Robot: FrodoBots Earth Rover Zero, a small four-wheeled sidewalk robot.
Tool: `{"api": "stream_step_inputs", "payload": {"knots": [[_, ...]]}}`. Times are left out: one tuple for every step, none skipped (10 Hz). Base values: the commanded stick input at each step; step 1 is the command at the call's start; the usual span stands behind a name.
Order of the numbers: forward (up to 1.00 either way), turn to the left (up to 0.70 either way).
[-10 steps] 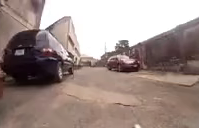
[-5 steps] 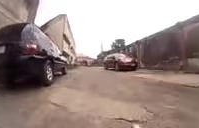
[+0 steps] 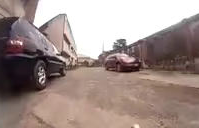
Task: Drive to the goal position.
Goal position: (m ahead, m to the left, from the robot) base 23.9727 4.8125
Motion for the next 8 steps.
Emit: {"api": "stream_step_inputs", "payload": {"knots": [[1.00,0.00],[1.00,0.00],[1.00,0.00],[1.00,0.00],[1.00,0.27],[1.00,0.27],[1.00,0.12],[1.00,0.00]]}}
